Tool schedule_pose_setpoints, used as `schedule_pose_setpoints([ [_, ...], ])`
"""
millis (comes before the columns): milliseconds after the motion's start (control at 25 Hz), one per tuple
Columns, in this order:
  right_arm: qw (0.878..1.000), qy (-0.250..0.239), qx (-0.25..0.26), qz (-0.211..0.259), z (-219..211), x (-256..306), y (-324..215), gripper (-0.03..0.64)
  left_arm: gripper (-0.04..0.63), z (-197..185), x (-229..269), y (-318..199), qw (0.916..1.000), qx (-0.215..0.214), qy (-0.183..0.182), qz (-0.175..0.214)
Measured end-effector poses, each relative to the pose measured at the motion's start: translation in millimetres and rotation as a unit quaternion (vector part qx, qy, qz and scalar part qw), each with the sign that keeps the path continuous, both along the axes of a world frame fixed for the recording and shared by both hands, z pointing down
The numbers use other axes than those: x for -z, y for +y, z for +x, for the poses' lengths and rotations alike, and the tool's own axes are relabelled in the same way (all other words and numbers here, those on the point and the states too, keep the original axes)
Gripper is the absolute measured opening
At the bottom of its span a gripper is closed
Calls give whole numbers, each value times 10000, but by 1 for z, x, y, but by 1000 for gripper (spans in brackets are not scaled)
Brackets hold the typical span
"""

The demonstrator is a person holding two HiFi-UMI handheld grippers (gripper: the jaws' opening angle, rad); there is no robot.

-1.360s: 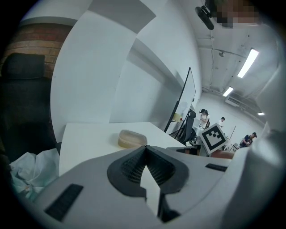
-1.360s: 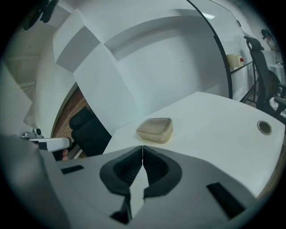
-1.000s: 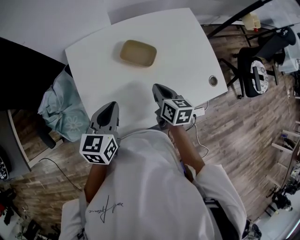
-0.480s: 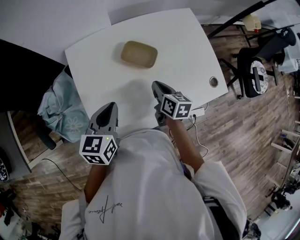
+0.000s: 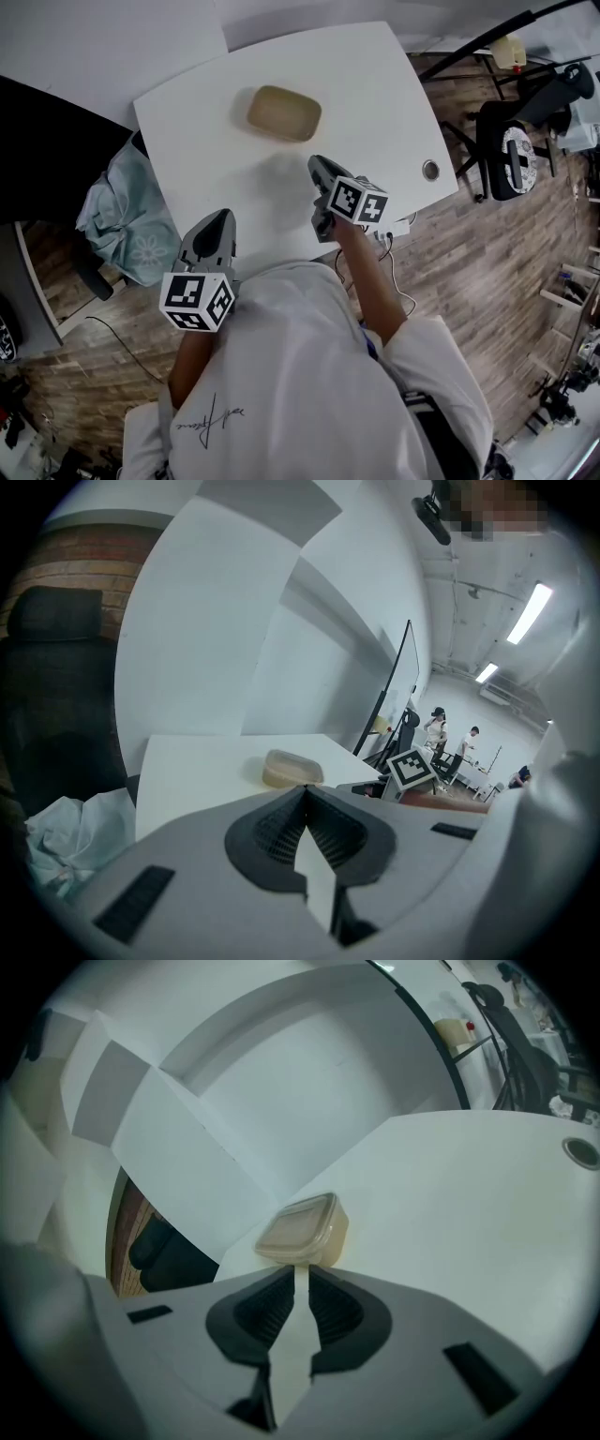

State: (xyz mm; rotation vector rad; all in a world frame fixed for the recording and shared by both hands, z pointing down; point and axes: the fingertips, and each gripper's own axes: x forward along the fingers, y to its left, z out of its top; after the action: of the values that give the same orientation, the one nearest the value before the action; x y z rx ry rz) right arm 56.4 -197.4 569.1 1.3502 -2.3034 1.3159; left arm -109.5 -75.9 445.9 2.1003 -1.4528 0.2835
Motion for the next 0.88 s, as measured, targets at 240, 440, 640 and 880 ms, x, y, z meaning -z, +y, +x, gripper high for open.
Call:
schedule_pose_setpoints([
  [240, 9964, -764, -341, -109, -4, -3, -14, 74, 8, -2, -3, -2, 10000, -39, -34, -65],
  [440, 9890, -1295, -653, -291, 0, -11, -19, 87, 8, 1, -4, -2, 9999, -48, -38, -105],
  [640, 9643, -2355, -1104, -498, 1, -16, -26, 86, 8, 3, -2, -1, 9998, -72, -165, -77],
  [880, 9479, -2772, -1390, -722, 1, -29, -27, 86, 8, -2, -4, 0, 9998, 22, -175, -120],
])
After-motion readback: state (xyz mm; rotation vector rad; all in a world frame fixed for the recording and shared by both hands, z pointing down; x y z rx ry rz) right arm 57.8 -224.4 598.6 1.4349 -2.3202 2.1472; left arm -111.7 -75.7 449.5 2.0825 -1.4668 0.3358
